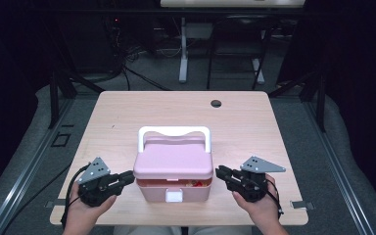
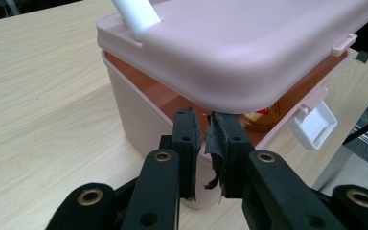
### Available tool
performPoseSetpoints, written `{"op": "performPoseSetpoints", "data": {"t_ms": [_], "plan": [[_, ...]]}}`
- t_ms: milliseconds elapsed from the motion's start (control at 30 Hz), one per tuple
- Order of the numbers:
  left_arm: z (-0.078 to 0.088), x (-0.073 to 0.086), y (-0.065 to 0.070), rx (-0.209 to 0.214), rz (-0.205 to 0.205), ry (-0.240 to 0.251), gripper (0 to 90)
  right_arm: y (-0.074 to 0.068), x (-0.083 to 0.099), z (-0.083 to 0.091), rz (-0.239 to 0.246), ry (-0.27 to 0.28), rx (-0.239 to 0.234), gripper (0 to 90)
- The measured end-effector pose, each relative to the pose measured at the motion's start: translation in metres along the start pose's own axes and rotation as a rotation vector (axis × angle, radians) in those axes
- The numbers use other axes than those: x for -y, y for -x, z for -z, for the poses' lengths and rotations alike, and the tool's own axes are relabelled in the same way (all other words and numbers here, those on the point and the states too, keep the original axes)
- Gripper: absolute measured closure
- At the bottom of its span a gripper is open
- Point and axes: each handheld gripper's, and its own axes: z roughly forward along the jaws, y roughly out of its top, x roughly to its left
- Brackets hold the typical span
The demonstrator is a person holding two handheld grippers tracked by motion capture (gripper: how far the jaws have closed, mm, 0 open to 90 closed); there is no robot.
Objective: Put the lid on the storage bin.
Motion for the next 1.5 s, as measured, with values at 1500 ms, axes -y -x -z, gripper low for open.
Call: {"op": "performPoseSetpoints", "data": {"t_ms": [1500], "plan": [[0.002, -0.008, -0.017, -0.033, 0.045, 0.019, 74.7, 0.009, -0.009, -0.006, -0.047, 0.018, 0.015, 74.6]]}}
